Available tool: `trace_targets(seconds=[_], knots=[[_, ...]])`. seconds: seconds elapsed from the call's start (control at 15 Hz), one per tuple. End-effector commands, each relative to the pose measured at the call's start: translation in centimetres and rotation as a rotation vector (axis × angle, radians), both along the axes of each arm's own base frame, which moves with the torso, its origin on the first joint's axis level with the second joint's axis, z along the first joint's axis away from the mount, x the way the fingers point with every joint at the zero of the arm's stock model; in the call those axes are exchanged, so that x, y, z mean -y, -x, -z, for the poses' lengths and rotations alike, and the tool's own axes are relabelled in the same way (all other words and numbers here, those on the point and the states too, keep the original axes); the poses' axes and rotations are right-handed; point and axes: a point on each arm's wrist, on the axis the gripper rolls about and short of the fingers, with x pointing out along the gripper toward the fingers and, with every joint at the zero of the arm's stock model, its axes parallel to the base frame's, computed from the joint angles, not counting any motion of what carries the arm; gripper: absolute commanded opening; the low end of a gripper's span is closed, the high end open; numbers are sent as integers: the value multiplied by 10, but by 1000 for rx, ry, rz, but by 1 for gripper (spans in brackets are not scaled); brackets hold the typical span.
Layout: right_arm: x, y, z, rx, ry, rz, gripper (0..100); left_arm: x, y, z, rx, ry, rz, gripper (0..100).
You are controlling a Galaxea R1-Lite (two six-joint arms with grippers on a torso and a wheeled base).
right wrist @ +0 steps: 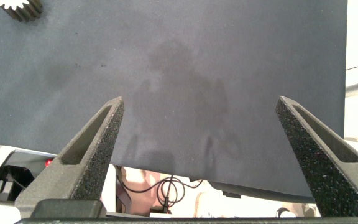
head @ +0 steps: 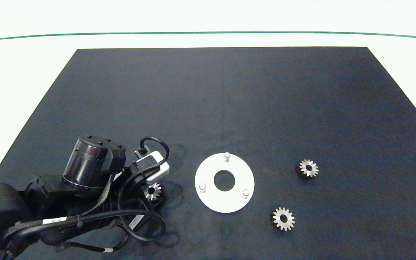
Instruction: Install three planetary gears onto the carrier pins
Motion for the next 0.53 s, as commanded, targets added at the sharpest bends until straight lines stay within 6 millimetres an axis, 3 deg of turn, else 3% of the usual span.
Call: trace_targets(seconds=[0.07,0.27,0.53], knots=[[0,0,1,-4,4,-1,100,0,18,-29,62,41,41,0],[0,1,1,1,3,-1,100,5,29,-43,50,48,75,0],[0,3,2,13,3,-1,100,5,29,-39,34,42,69,0]])
